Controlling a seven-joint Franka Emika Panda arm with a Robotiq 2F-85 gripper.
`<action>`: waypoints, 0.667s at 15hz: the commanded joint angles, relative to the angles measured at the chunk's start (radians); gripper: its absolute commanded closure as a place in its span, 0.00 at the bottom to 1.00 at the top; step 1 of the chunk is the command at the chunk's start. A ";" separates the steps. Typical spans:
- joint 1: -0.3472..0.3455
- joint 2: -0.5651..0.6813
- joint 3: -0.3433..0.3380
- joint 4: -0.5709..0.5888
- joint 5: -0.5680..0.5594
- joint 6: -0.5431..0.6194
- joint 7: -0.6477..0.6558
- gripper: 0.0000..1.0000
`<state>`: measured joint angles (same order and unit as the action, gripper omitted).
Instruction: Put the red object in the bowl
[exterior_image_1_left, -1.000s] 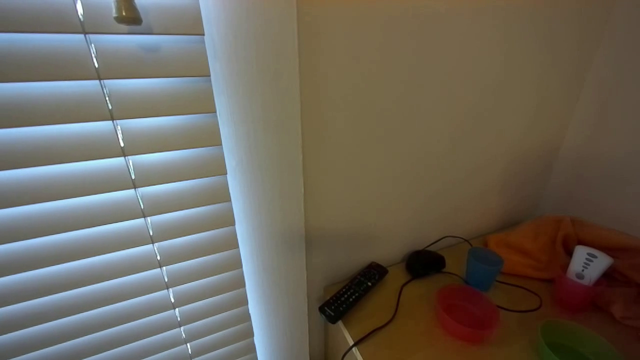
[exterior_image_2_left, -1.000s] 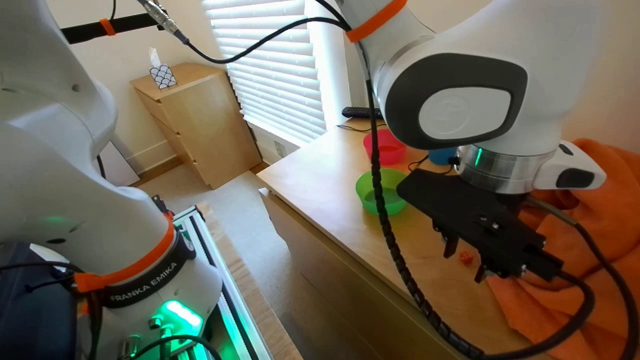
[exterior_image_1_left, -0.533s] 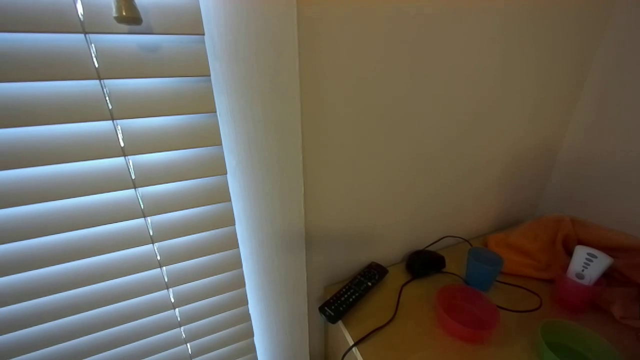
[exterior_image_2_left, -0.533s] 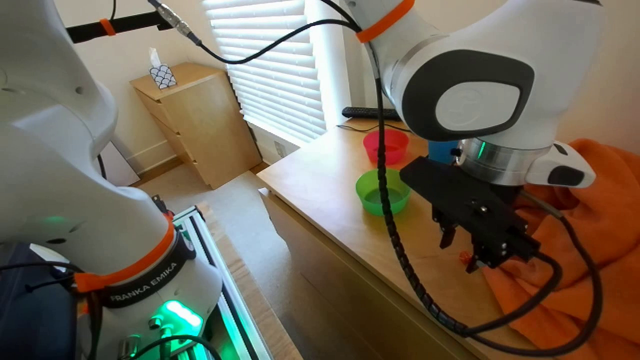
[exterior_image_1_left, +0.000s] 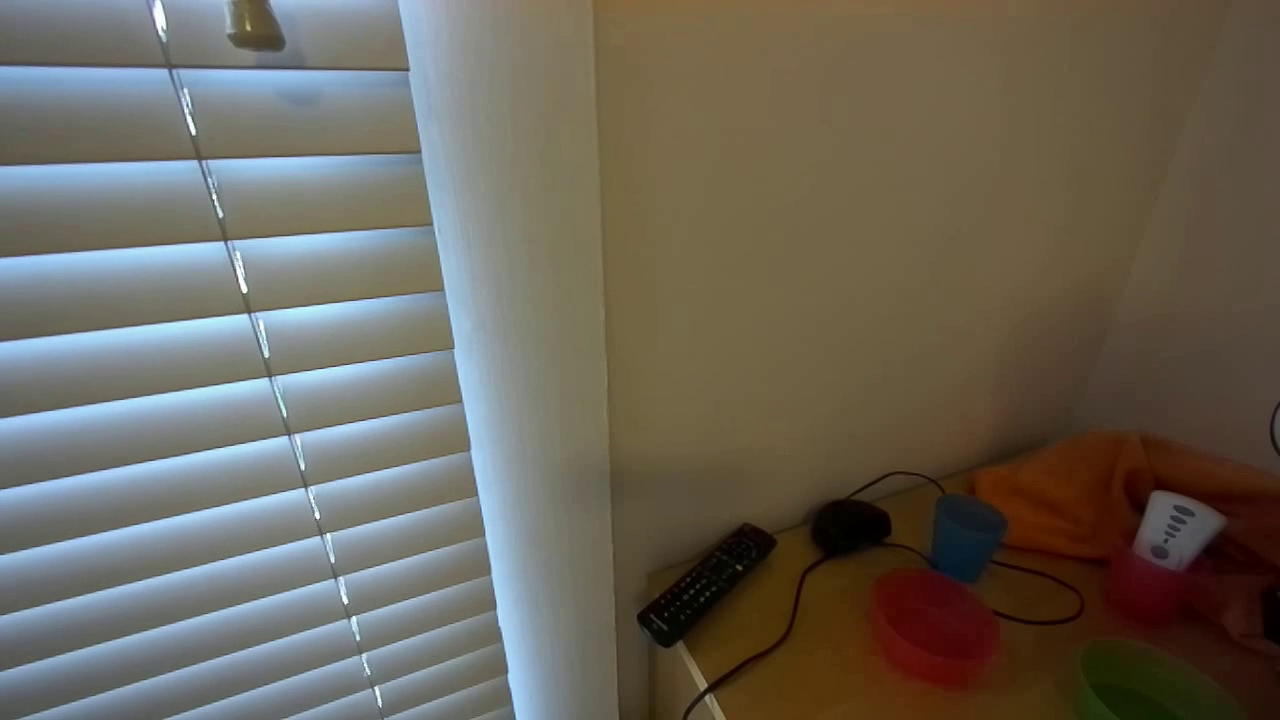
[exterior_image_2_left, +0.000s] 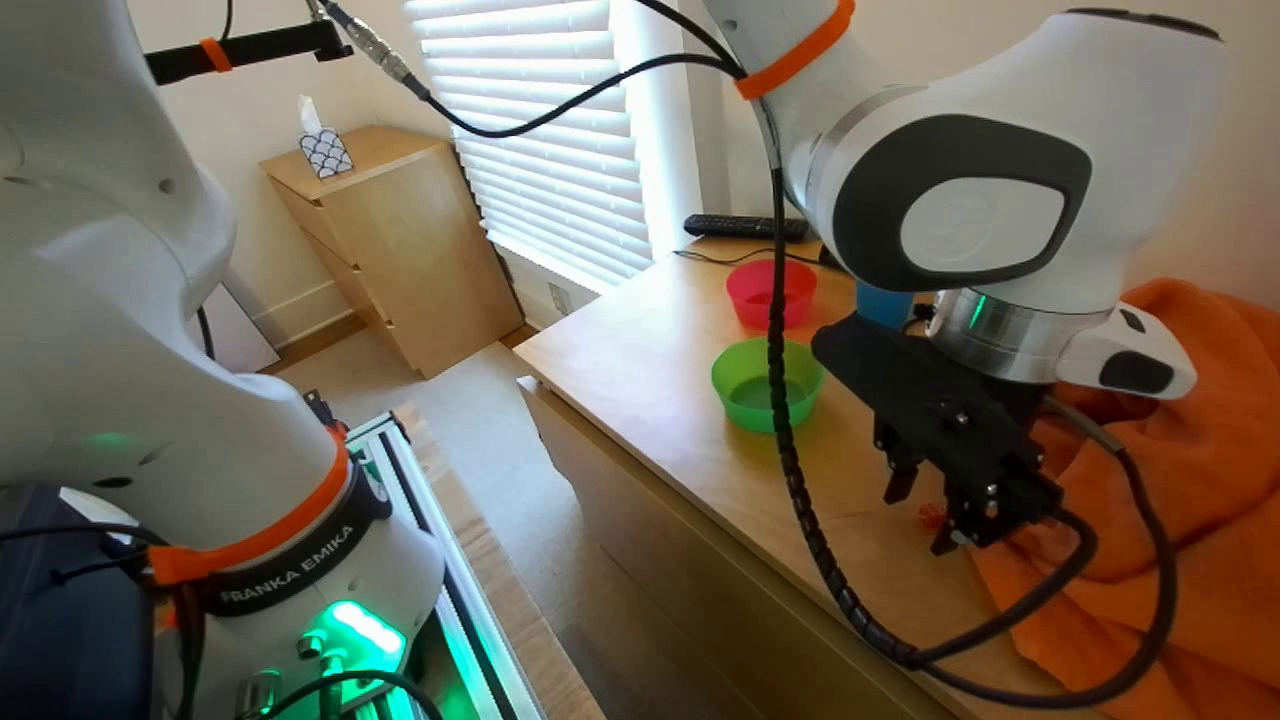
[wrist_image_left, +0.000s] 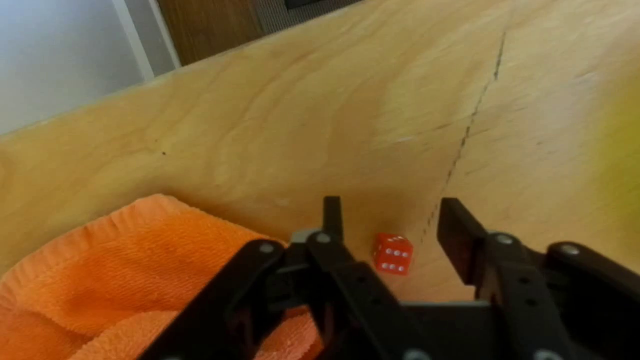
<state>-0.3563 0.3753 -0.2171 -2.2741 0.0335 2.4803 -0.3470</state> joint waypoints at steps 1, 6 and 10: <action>-0.003 0.037 0.001 0.037 -0.005 -0.006 0.032 0.44; -0.004 0.055 0.005 0.060 -0.006 -0.010 0.040 0.86; 0.013 0.029 -0.004 0.040 -0.040 0.002 0.048 0.96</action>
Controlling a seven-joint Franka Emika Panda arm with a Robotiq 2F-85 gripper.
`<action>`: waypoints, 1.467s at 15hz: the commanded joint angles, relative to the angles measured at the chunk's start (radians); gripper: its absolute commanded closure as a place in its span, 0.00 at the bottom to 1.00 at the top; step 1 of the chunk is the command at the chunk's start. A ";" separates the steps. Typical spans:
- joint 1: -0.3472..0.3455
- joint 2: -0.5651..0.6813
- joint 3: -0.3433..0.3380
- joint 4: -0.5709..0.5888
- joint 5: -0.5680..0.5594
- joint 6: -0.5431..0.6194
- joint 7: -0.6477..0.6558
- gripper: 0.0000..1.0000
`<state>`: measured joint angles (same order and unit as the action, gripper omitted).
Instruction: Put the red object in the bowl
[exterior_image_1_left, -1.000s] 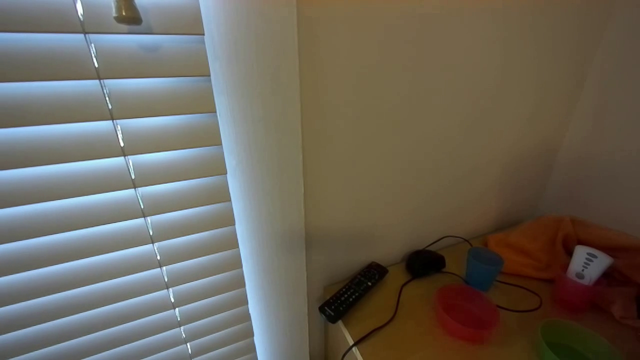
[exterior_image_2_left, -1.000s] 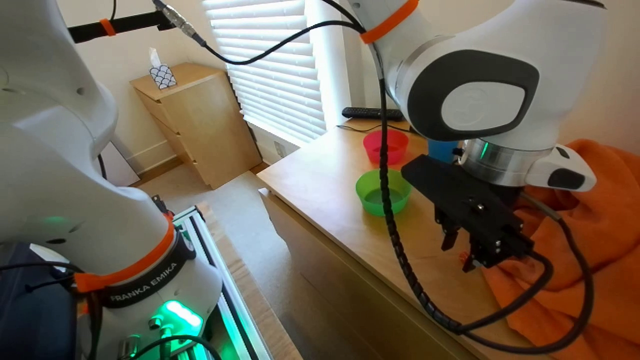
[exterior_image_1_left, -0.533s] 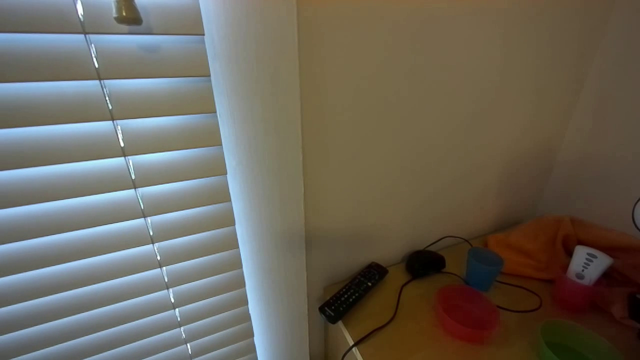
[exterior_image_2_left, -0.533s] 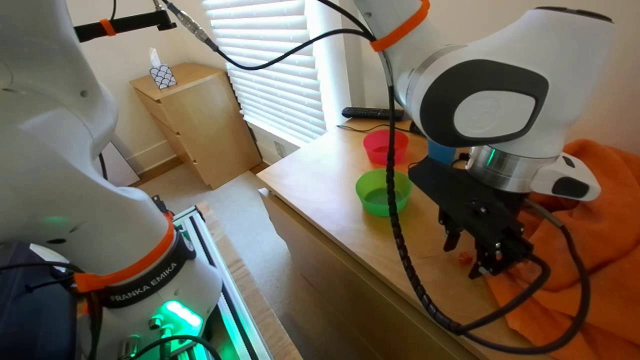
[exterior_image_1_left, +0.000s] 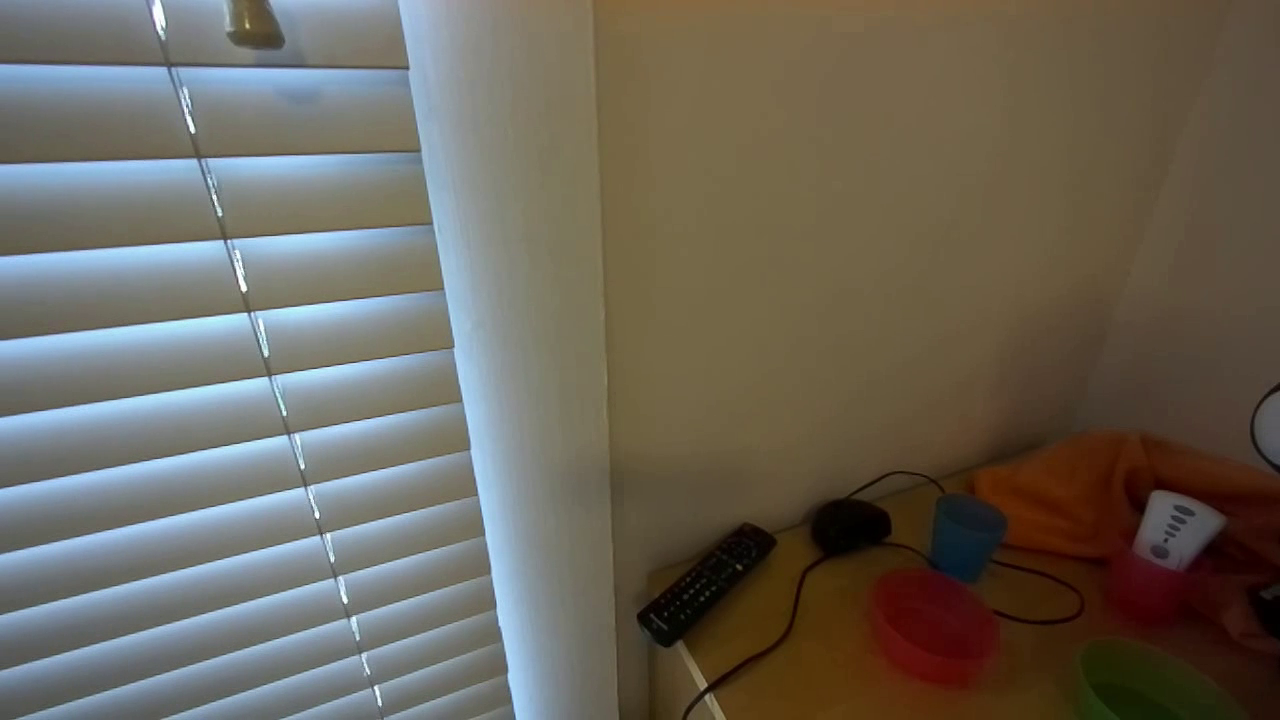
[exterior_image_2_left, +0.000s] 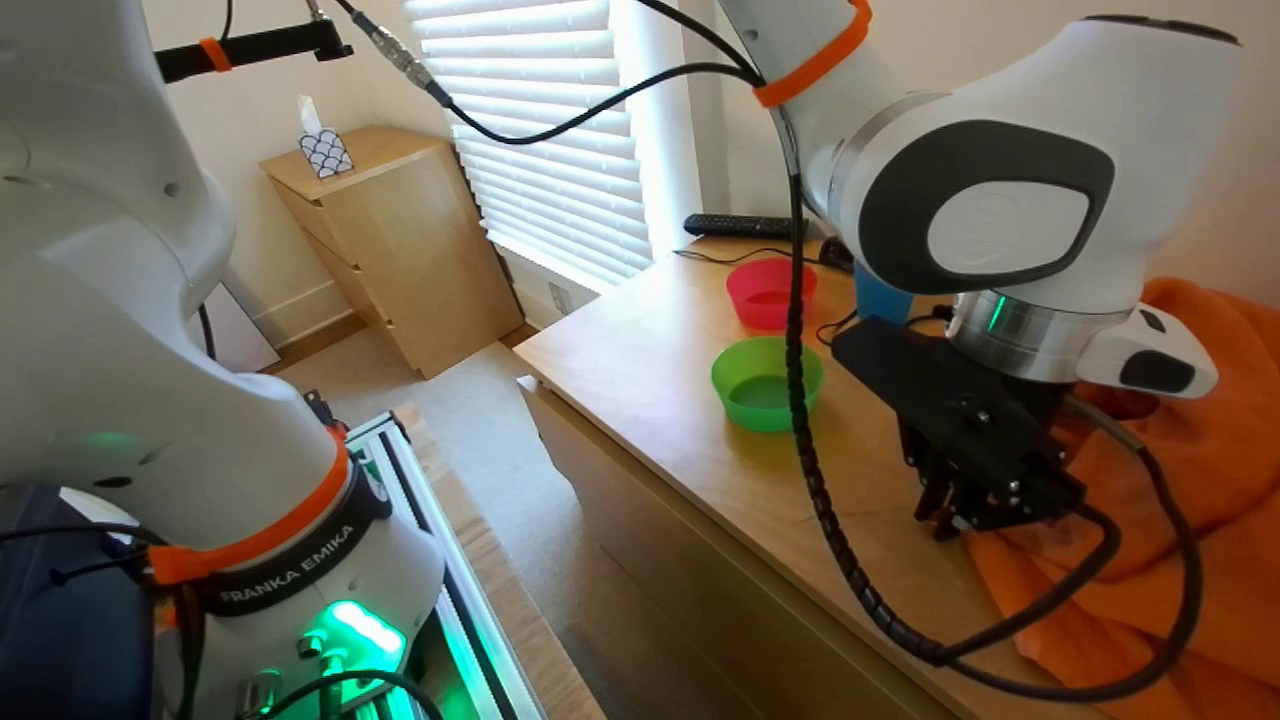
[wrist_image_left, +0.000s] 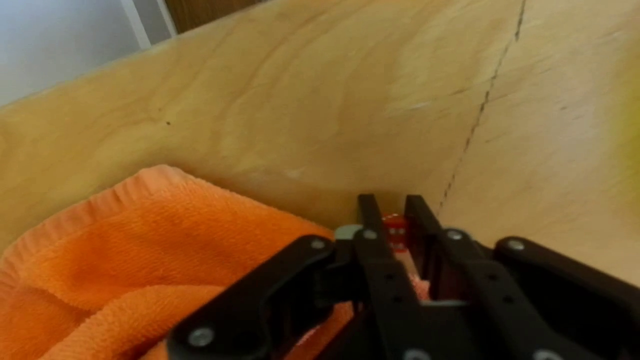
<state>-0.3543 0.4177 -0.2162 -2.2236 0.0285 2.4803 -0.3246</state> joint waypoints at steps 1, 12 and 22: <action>0.026 -0.042 -0.013 -0.037 -0.063 0.014 0.030 0.96; 0.241 -0.499 0.066 -0.376 -0.525 0.125 0.070 0.96; 0.308 -0.513 0.151 -0.451 -0.412 0.080 -0.115 0.96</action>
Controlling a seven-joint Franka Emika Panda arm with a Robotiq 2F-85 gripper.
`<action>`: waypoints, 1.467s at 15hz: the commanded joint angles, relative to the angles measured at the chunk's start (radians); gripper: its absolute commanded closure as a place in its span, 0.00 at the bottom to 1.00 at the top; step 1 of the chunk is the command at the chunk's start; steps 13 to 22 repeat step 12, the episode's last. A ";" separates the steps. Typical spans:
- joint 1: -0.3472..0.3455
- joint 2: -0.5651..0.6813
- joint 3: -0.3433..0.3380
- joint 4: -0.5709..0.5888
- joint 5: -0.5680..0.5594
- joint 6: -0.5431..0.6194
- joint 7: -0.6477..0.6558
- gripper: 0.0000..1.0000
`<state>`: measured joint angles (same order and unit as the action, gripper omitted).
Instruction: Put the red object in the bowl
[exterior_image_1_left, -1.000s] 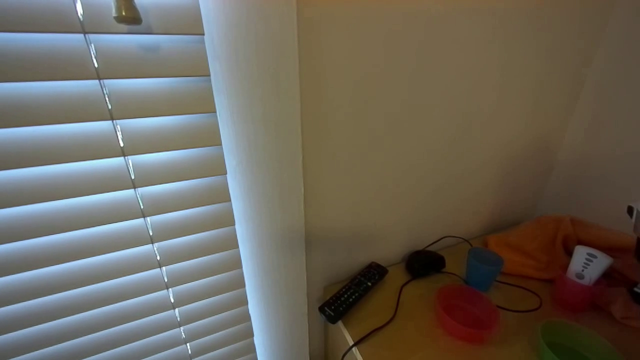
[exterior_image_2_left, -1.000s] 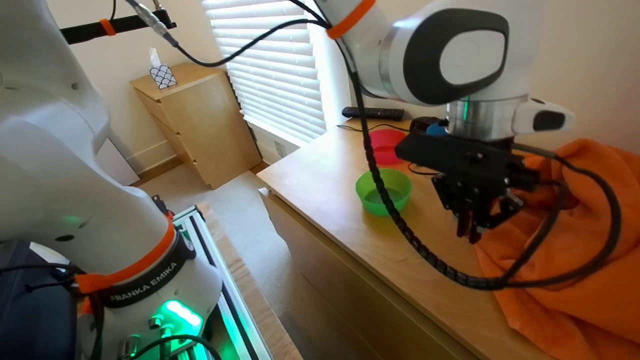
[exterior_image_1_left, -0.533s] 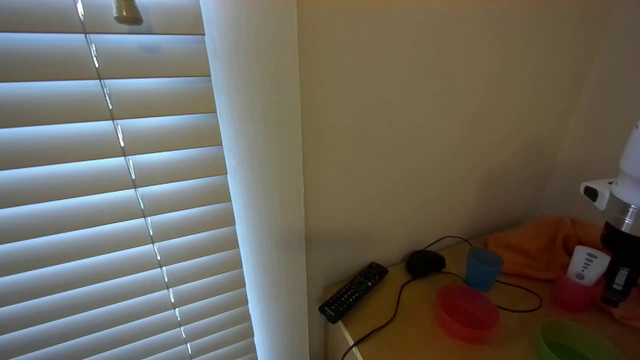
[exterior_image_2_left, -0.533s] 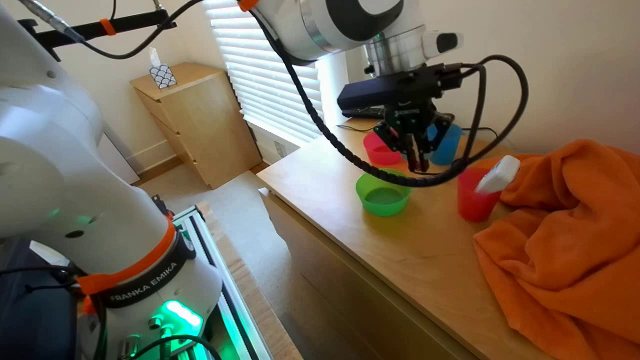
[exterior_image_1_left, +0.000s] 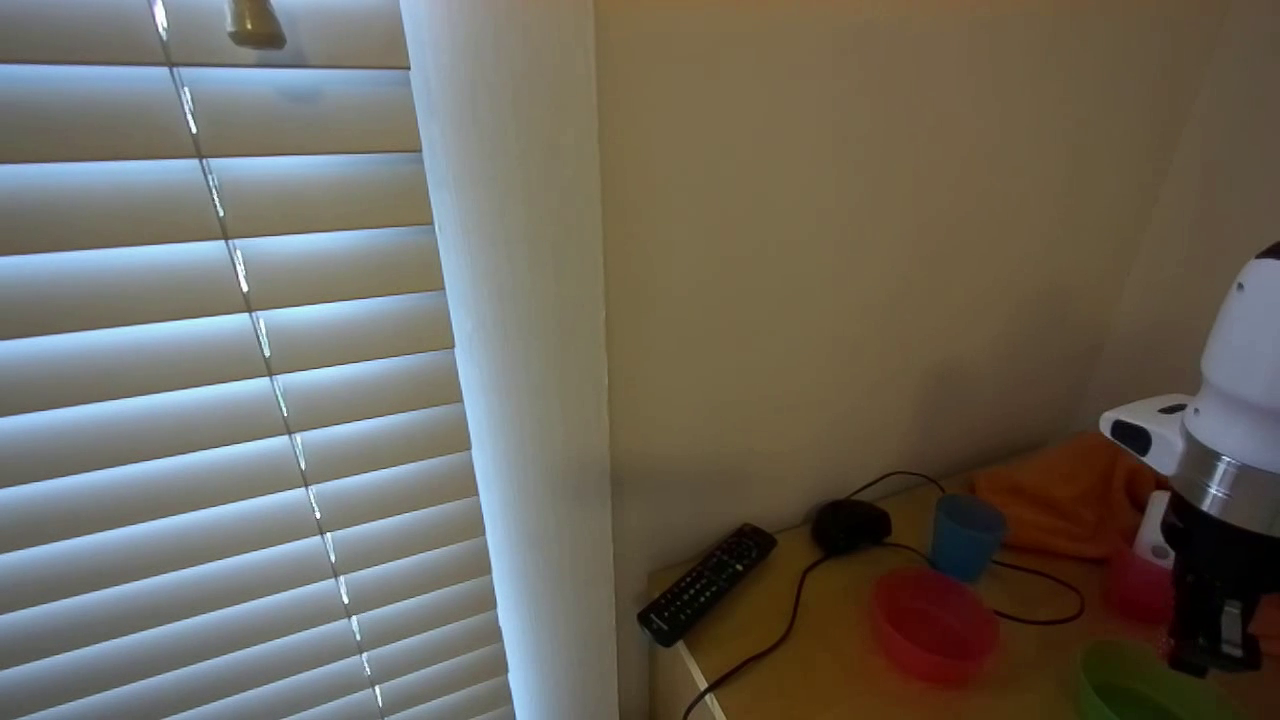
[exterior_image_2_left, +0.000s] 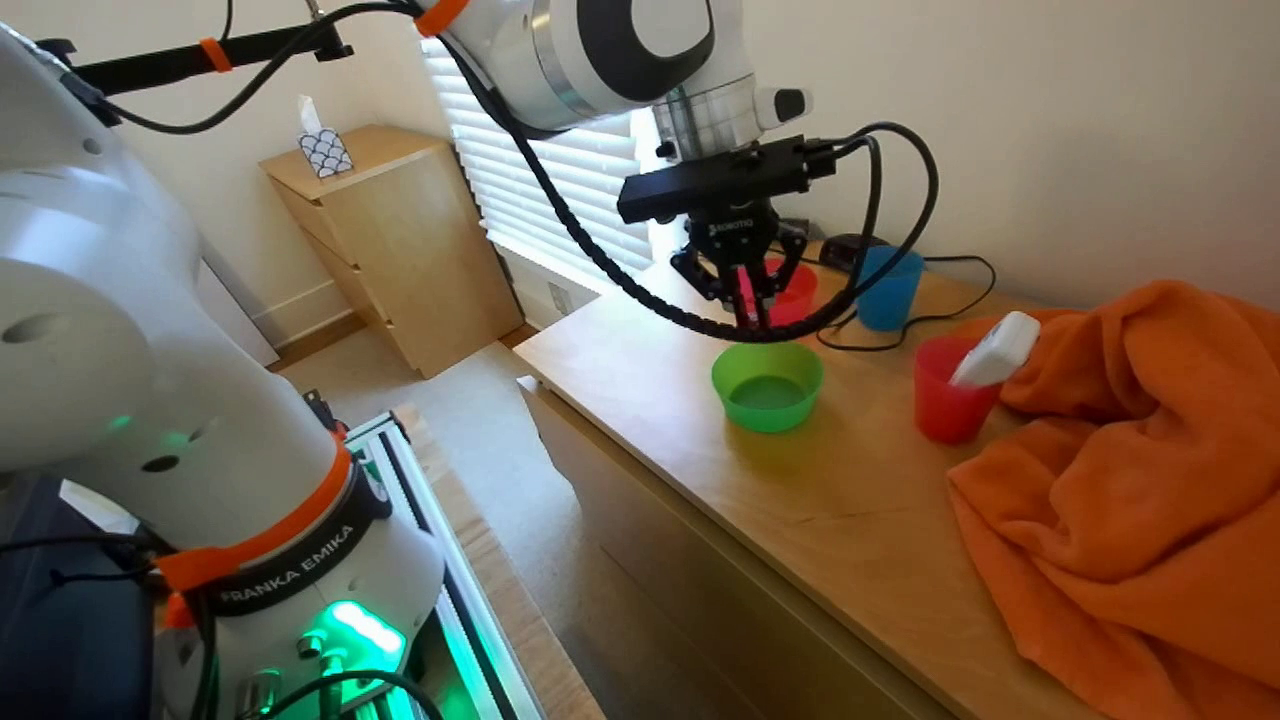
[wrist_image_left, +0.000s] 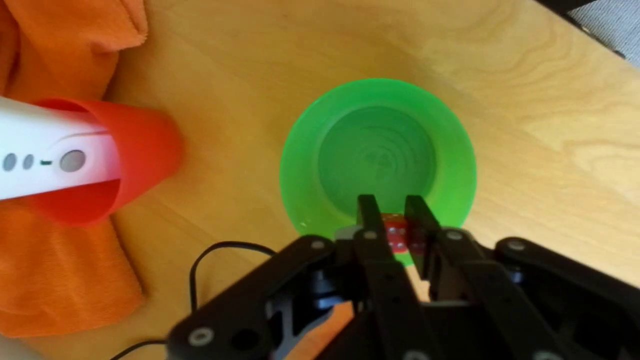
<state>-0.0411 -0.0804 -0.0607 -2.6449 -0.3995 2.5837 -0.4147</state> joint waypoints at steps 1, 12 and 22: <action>-0.008 -0.010 -0.007 -0.032 0.022 -0.018 -0.025 0.94; -0.036 -0.012 -0.023 -0.024 0.001 -0.004 0.011 0.15; -0.036 -0.012 -0.023 -0.024 0.001 -0.004 0.011 0.15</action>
